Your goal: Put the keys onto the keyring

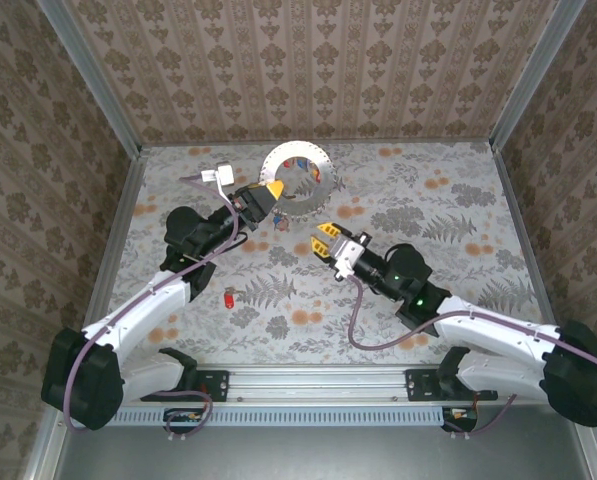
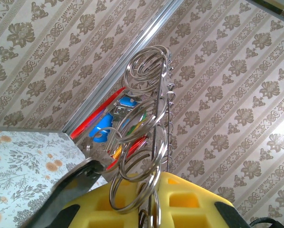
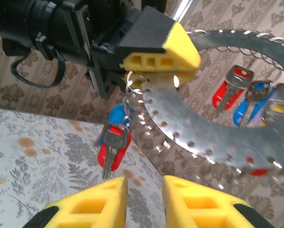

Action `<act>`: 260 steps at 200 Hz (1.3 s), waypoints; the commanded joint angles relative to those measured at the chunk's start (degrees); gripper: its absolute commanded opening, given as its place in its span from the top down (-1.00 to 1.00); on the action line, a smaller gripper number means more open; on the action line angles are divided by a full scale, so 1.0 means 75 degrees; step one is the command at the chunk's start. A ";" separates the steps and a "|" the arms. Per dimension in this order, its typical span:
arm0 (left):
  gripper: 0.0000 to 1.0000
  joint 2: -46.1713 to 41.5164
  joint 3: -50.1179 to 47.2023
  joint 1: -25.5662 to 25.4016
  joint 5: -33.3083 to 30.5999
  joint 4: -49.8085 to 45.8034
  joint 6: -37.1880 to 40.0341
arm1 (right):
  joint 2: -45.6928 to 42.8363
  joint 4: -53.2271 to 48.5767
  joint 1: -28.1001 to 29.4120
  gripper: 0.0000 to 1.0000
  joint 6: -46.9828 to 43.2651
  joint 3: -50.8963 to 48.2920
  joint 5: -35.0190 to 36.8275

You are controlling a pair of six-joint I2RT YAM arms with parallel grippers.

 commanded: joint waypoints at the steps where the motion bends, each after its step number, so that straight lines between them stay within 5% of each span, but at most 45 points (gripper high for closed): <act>1: 1.00 -0.0226 0.0084 -0.0062 -0.0013 0.0687 0.0013 | -0.0517 -0.0255 -0.0115 0.46 -0.0138 -0.0184 -0.0088; 36: 1.00 -0.0263 0.0104 -0.0057 -0.0018 0.0734 -0.0068 | -0.0671 -0.0851 -0.0087 0.50 0.0114 0.0033 -0.0860; 83: 1.00 -0.0332 0.0135 -0.0057 0.0190 0.0672 -0.0173 | -0.0816 -0.0368 -0.0123 0.48 -0.0028 -0.0311 -0.0276; 149: 1.00 -0.0138 0.0234 0.0077 0.0610 0.0546 -0.0251 | -0.1147 -0.0216 -0.1181 0.50 0.0732 -0.0548 -0.1040; 260: 1.00 0.0844 0.0741 0.0258 0.1636 0.1276 -0.1005 | -0.0350 0.0065 -0.1524 0.50 0.0518 -0.0078 -0.1739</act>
